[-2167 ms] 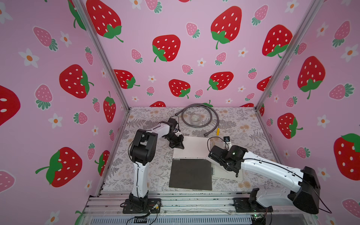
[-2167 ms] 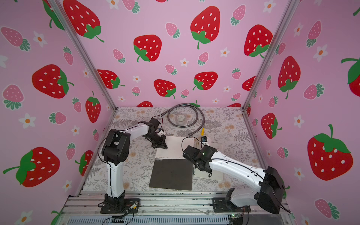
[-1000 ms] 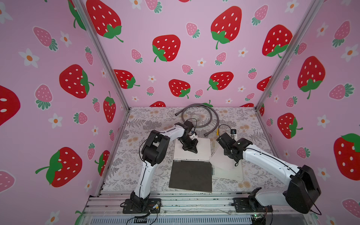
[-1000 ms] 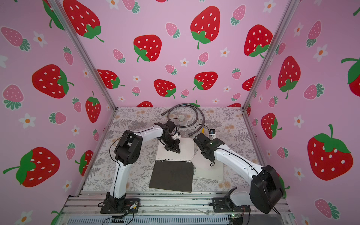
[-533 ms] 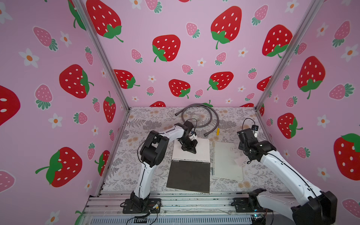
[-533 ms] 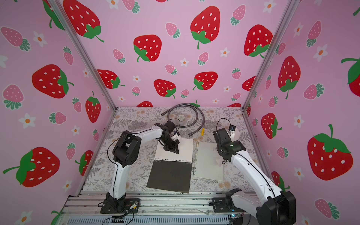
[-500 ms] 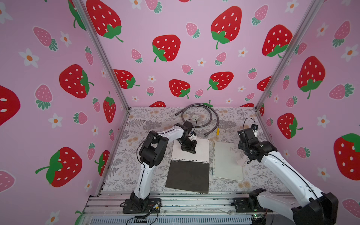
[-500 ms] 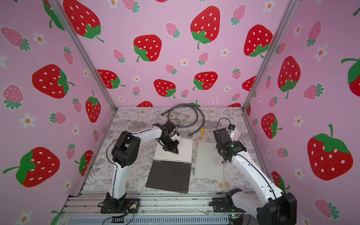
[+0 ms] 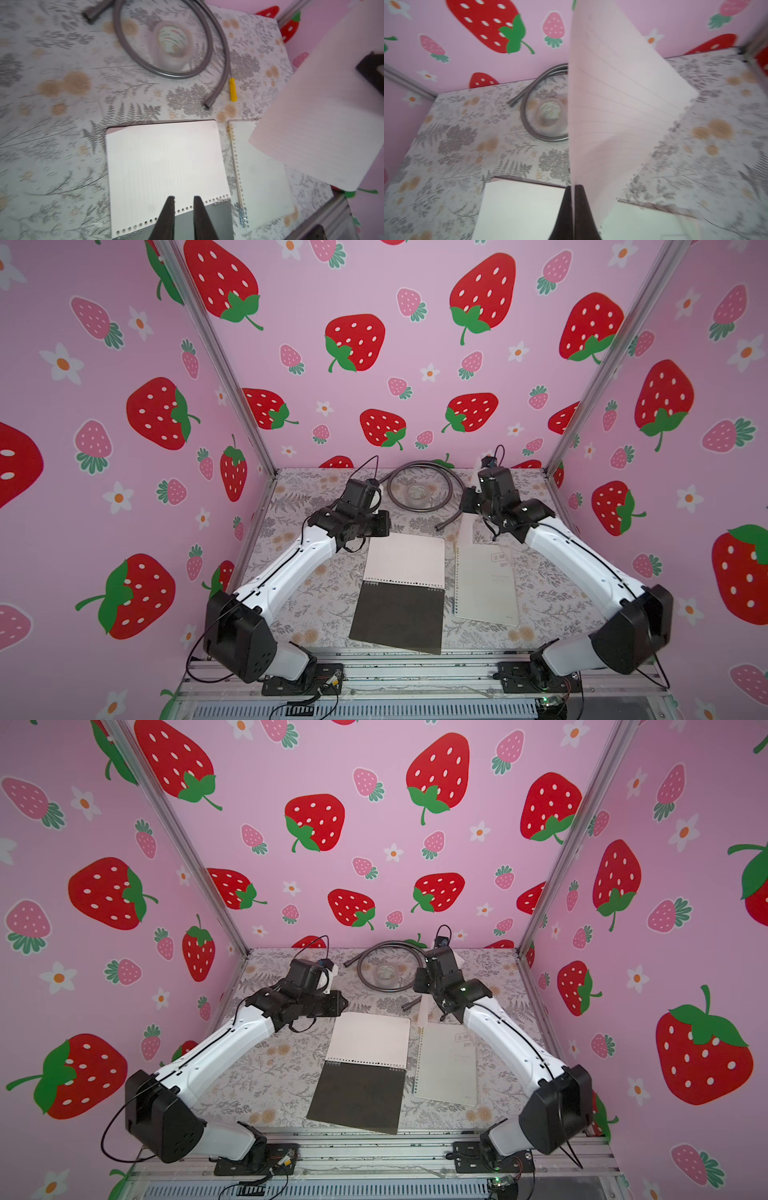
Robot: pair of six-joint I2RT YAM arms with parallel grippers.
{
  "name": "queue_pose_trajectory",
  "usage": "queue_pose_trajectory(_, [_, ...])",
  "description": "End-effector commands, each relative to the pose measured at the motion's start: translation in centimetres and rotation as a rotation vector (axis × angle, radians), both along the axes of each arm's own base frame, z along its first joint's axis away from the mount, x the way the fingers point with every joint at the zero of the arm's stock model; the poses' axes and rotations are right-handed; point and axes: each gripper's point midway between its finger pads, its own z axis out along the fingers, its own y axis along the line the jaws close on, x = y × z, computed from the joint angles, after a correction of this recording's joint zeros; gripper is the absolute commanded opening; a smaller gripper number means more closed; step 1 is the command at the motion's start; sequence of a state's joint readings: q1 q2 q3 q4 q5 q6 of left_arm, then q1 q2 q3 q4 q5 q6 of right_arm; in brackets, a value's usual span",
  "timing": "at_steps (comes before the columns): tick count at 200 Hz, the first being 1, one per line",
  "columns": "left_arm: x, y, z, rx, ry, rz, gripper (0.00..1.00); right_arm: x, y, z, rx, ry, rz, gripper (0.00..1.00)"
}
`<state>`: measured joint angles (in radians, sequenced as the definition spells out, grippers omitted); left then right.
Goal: Tear off pages from different notebooks
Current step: Place the paper at the center of the board.
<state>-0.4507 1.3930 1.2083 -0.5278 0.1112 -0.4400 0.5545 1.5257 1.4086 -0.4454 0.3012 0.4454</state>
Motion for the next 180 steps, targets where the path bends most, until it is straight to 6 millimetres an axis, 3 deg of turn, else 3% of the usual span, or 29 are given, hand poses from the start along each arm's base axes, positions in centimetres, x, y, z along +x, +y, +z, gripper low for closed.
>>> queue_pose_trajectory(1, [0.2, 7.1, -0.7, 0.029, -0.035, 0.313, 0.23, 0.9, 9.3, 1.2, 0.179, -0.015, 0.274, 0.00])
queue_pose_trajectory(26, [-1.6, 12.6, 0.8, 0.026, -0.104, 0.505, 0.26, 2.1, 17.1, 1.5, 0.408, 0.021, 0.436, 0.00])
queue_pose_trajectory(42, [-2.4, 14.4, 1.1, 0.025, -0.116, 0.563, 0.26, 2.7, 21.7, 2.1, 0.565, 0.027, 0.547, 0.00])
queue_pose_trajectory(60, [-2.8, 15.2, 0.8, 0.014, -0.096, 0.590, 0.26, 3.4, 25.9, 3.0, 0.755, 0.045, 0.652, 0.00])
queue_pose_trajectory(72, [-2.9, 15.2, 0.4, 0.010, -0.077, 0.591, 0.25, 4.2, 28.1, 2.5, 0.848, 0.076, 0.689, 0.00])
queue_pose_trajectory(101, [-2.9, 14.8, -0.2, 0.004, -0.039, 0.573, 0.25, 7.2, 32.7, -2.2, 0.906, 0.134, 0.665, 0.03])
queue_pose_trajectory(122, [-2.9, 14.3, -0.5, -0.008, -0.014, 0.555, 0.24, 9.5, 34.5, -6.6, 0.792, 0.139, 0.594, 0.03])
queue_pose_trajectory(145, [-3.4, 14.3, -1.0, -0.005, 0.009, 0.551, 0.24, 11.9, 33.8, -10.8, 0.704, 0.141, 0.453, 0.04])
queue_pose_trajectory(165, [-3.7, 14.5, -1.0, 0.002, 0.006, 0.557, 0.24, 12.1, 33.0, -13.8, 0.639, 0.174, 0.397, 0.07])
queue_pose_trajectory(180, [-3.7, 14.5, -1.0, 0.000, 0.005, 0.560, 0.24, 11.8, 32.4, -15.8, 0.581, 0.206, 0.377, 0.19])
